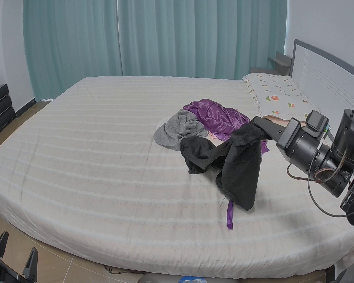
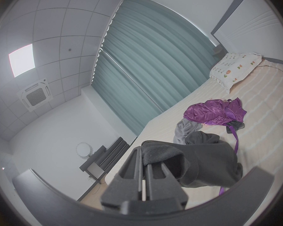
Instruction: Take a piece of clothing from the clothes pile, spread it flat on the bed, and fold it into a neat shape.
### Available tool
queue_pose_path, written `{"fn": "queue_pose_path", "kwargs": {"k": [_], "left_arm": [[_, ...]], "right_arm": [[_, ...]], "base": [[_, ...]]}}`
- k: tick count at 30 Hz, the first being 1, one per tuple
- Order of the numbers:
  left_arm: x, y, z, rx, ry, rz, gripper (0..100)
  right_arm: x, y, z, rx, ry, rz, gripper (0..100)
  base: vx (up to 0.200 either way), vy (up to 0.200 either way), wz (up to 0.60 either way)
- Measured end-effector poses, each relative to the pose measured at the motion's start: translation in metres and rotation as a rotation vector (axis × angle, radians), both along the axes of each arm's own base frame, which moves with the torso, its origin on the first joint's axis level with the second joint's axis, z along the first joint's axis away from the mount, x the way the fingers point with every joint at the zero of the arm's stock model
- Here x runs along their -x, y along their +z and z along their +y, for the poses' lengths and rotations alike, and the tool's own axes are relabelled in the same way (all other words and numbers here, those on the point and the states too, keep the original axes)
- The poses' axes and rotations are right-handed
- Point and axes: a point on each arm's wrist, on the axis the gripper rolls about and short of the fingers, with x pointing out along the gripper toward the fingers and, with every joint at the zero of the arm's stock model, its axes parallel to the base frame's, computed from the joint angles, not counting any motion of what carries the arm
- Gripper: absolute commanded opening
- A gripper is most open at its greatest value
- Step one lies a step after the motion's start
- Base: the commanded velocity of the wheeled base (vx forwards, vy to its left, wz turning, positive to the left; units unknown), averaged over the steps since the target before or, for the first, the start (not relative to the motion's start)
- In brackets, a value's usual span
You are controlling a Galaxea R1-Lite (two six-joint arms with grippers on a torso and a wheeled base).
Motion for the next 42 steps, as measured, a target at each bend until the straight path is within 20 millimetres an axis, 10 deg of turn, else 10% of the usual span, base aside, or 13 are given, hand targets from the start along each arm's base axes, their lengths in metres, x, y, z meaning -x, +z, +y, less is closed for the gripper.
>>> {"fn": "queue_pose_path", "kwargs": {"k": [11, 23, 42], "left_arm": [[0.001, 0.007, 0.000, 0.007, 0.014, -0.047, 100], [-0.002, 0.099, -0.001, 0.042, -0.034, -0.143, 100], [-0.092, 0.059, -0.013, -0.041, -0.253, 0.422, 100]], "right_arm": [[0.015, 0.000, -0.009, -0.009, 0.026, -0.032, 0], [0.015, -0.005, -0.010, -0.003, 0.043, -0.015, 0], [0.013, -0.015, -0.011, 0.045, 0.040, 0.000, 0]], "base": [[0.000, 0.000, 0.00], [0.000, 0.000, 0.00], [0.000, 0.000, 0.00]]}}
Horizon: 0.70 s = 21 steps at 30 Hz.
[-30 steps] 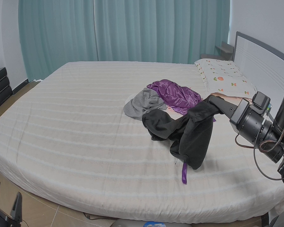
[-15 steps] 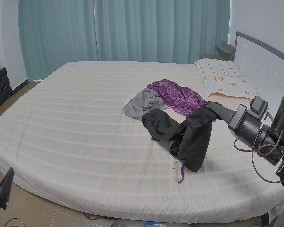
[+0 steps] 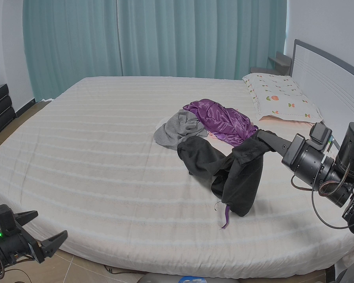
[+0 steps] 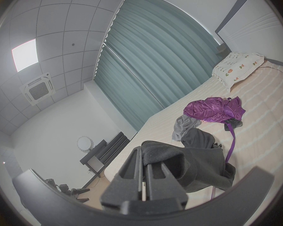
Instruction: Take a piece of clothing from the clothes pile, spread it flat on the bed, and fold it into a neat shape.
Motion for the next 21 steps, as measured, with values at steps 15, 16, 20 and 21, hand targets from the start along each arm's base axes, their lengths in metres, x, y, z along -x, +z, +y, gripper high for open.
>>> {"fn": "queue_pose_path", "kwargs": {"k": [15, 16, 20, 21], "left_arm": [[-0.081, -0.023, -0.041, -0.050, -0.154, 0.195, 100], [-0.088, -0.024, -0.046, -0.040, -0.163, 0.197, 100], [-0.117, -0.028, -0.072, 0.035, -0.187, 0.200, 100], [-0.125, -0.030, -0.080, 0.063, -0.191, 0.201, 100]], "right_arm": [[-0.002, 0.002, -0.004, 0.048, -0.033, -0.034, 0], [-0.002, 0.003, -0.004, 0.048, -0.033, -0.038, 0], [0.000, 0.005, -0.003, 0.047, -0.028, -0.051, 0], [0.001, 0.006, -0.002, 0.046, -0.026, -0.056, 0]], "base": [[0.000, 0.000, 0.00], [0.000, 0.000, 0.00], [0.000, 0.000, 0.00], [0.000, 0.000, 0.00]]}}
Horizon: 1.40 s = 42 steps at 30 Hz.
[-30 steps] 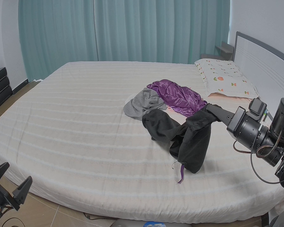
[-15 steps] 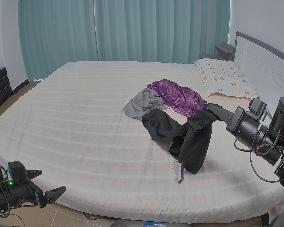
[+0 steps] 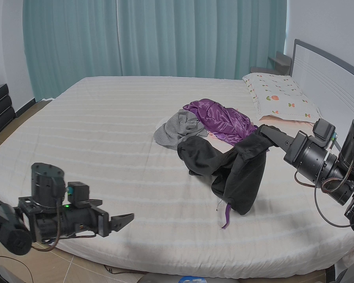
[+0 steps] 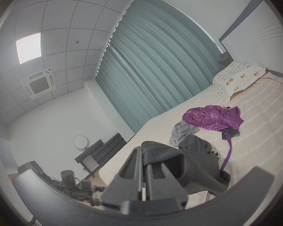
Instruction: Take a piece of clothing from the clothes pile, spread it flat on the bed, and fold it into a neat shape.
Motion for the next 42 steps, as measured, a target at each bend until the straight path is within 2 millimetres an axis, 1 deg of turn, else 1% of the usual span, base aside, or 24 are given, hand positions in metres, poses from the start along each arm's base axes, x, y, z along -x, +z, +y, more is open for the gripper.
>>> {"fn": "queue_pose_path", "kwargs": {"k": [3, 7, 9, 12, 16, 23, 29, 35, 42], "left_arm": [[-0.019, -0.006, -0.027, 0.069, -0.013, 0.006, 100], [-0.042, -0.016, -0.061, 0.110, -0.033, 0.007, 100], [-0.051, -0.021, -0.075, 0.116, -0.039, 0.003, 100], [-0.062, -0.025, -0.093, 0.126, -0.048, -0.007, 100], [-0.076, -0.029, -0.110, 0.138, -0.055, -0.027, 100], [-0.094, -0.031, -0.126, 0.179, -0.041, -0.061, 100], [-0.103, -0.027, -0.130, 0.224, -0.025, -0.082, 100], [-0.110, -0.020, -0.134, 0.264, -0.036, -0.095, 100], [-0.123, -0.005, -0.134, 0.332, -0.003, -0.130, 100]], "right_arm": [[0.001, 0.004, 0.002, 0.000, 0.005, -0.020, 0], [0.003, 0.011, 0.007, 0.003, 0.013, -0.052, 0], [0.006, 0.013, 0.012, 0.003, 0.026, -0.060, 0], [0.012, 0.015, 0.018, 0.000, 0.050, -0.071, 0], [0.018, 0.019, 0.026, -0.009, 0.082, -0.087, 0], [0.031, 0.024, 0.036, -0.024, 0.141, -0.105, 0], [0.037, 0.028, 0.041, -0.029, 0.172, -0.120, 0], [0.043, 0.029, 0.046, -0.011, 0.198, -0.146, 0], [0.044, 0.038, 0.047, -0.033, 0.200, -0.206, 0]], "base": [[0.000, 0.000, 0.00], [0.000, 0.000, 0.00], [0.000, 0.000, 0.00], [0.000, 0.000, 0.00], [0.000, 0.000, 0.00], [0.000, 0.000, 0.00], [0.000, 0.000, 0.00], [0.000, 0.000, 0.00], [0.000, 0.000, 0.00]]}}
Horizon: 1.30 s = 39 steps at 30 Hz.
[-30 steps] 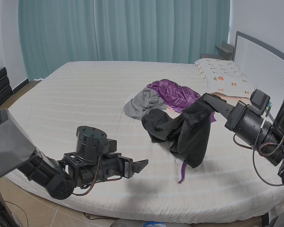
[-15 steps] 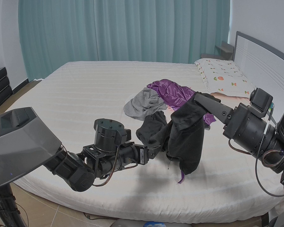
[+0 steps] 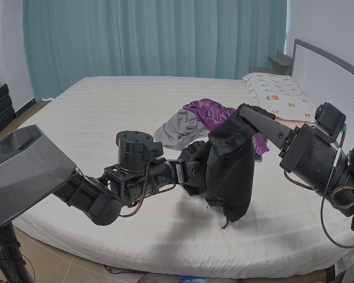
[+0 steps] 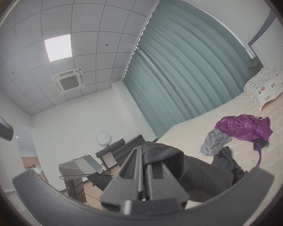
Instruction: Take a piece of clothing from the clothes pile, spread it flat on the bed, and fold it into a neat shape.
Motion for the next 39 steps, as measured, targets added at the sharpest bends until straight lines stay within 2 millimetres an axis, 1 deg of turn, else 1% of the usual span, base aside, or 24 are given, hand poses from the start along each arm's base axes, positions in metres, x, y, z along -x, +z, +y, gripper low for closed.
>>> {"fn": "queue_pose_path", "kwargs": {"k": [4, 9, 12, 16, 21, 27, 30, 33, 39], "left_arm": [[-0.005, 0.003, 0.003, 0.042, 0.027, 0.028, 100], [-0.018, 0.003, 0.017, 0.033, 0.077, 0.062, 100], [-0.028, -0.001, 0.025, 0.021, 0.109, 0.077, 100], [-0.042, -0.011, 0.025, 0.012, 0.130, 0.084, 100], [-0.060, -0.034, 0.019, -0.028, 0.141, 0.089, 100], [-0.084, -0.060, 0.006, -0.073, 0.173, 0.064, 100], [-0.089, -0.076, -0.002, -0.094, 0.172, 0.070, 100], [-0.094, -0.086, -0.009, -0.101, 0.179, 0.066, 100], [-0.101, -0.097, -0.021, -0.086, 0.207, 0.060, 100]], "right_arm": [[0.000, 0.002, 0.000, -0.002, 0.000, -0.009, 0], [-0.001, 0.003, 0.001, -0.005, 0.007, -0.015, 0], [-0.004, 0.005, 0.003, -0.010, 0.007, -0.020, 0], [-0.008, 0.006, 0.006, -0.012, 0.006, -0.021, 0], [-0.017, 0.009, 0.011, -0.017, -0.006, -0.027, 0], [-0.030, 0.015, 0.014, -0.035, -0.032, -0.042, 0], [-0.037, 0.019, 0.014, -0.047, -0.043, -0.053, 0], [-0.044, 0.023, 0.011, -0.055, -0.054, -0.064, 0], [-0.057, 0.026, 0.002, -0.054, -0.085, -0.074, 0]], "base": [[0.000, 0.000, 0.00], [0.000, 0.000, 0.00], [0.000, 0.000, 0.00], [0.000, 0.000, 0.00], [0.000, 0.000, 0.00], [0.000, 0.000, 0.00], [0.000, 0.000, 0.00], [0.000, 0.000, 0.00], [0.000, 0.000, 0.00]]}}
